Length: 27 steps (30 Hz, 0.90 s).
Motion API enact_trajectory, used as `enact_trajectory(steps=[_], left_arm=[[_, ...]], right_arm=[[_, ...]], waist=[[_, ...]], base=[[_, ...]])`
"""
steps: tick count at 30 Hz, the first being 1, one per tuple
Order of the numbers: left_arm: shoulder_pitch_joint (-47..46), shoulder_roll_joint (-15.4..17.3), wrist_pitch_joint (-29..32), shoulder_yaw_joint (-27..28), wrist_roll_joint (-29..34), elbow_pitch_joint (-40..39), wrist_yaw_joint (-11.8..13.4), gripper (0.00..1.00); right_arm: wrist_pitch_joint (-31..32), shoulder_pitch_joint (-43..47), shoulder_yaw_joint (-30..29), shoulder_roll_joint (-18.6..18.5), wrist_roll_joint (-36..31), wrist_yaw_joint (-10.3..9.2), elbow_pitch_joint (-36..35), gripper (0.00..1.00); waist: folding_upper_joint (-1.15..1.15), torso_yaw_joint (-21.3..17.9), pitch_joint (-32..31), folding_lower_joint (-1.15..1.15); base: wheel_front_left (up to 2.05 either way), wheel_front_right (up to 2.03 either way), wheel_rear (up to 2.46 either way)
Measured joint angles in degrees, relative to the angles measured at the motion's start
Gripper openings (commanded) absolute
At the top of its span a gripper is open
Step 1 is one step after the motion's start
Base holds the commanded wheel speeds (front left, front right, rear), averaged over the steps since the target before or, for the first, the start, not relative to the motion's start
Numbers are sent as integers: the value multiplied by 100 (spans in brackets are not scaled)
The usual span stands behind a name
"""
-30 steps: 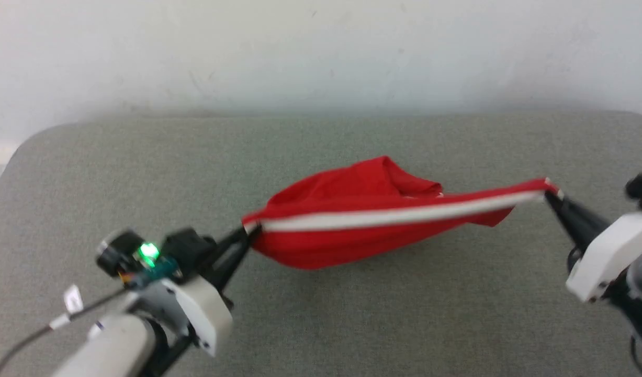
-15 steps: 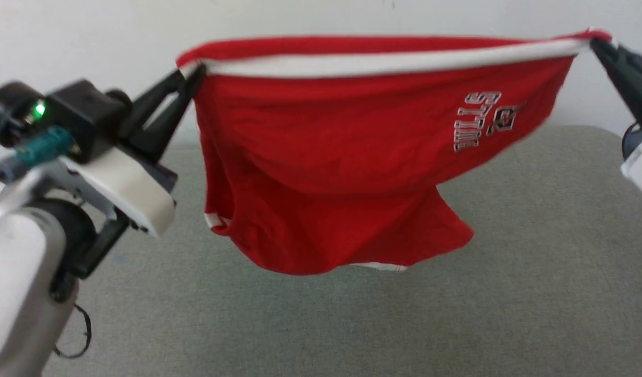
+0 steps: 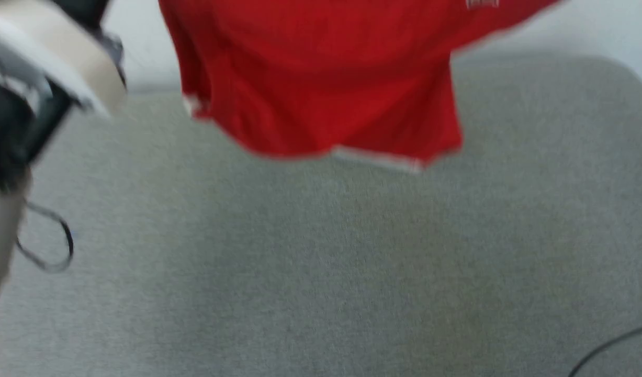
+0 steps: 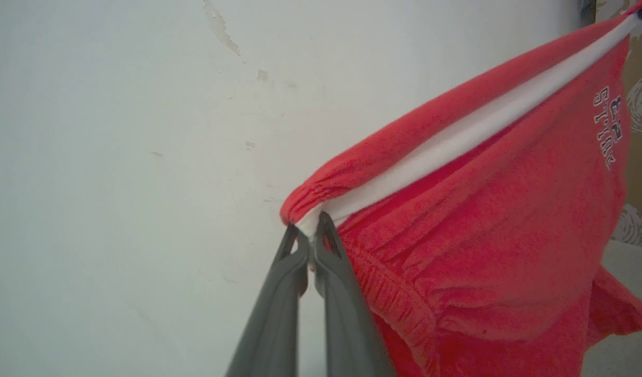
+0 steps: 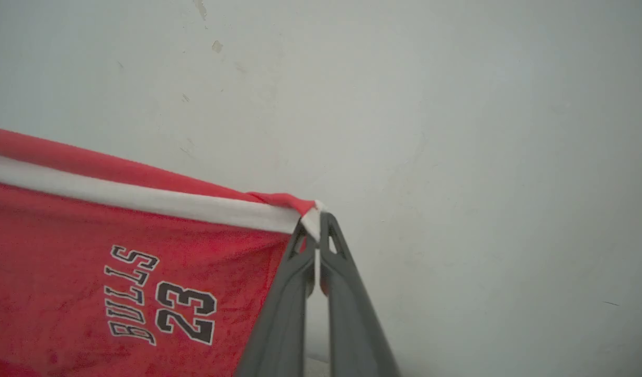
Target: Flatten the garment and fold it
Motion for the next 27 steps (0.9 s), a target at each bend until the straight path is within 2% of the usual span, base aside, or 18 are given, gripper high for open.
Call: enact_trajectory(steps=[2, 8, 15, 22, 27], left_arm=[[-465, -68, -5, -36, 0, 394, -87, 0], [-1872, -243, -377, -226, 201, 1601, -253, 0], [-3076, -592, -1083, -322, 364, 2929, -302, 0], [-3279, -777, -1715, -686, 539, 3861, -303, 0], [-2618, -887, -2176, -956, 536, 4213, -303, 0]], right_arm=[[-163, -485, -51, 160, -33, -1, 432, 0], [-1023, -1887, 318, 236, -608, 4, 1527, 0], [-2047, -2825, 486, 544, -1037, 4, 2864, 0], [-2836, -2847, 672, 913, -1049, -1, 3822, 0], [-3333, -2198, 906, 1081, -875, -3, 4188, 0]], waist=[[0, -38, 254, 0], [0, -163, 1066, 2], [0, -306, 1931, 2], [0, -436, 2492, 1], [0, -470, 2463, -1]], base=[[0, 0, 0], [0, 0, 0], [0, 0, 0], [0, 0, 0], [0, 0, 0]])
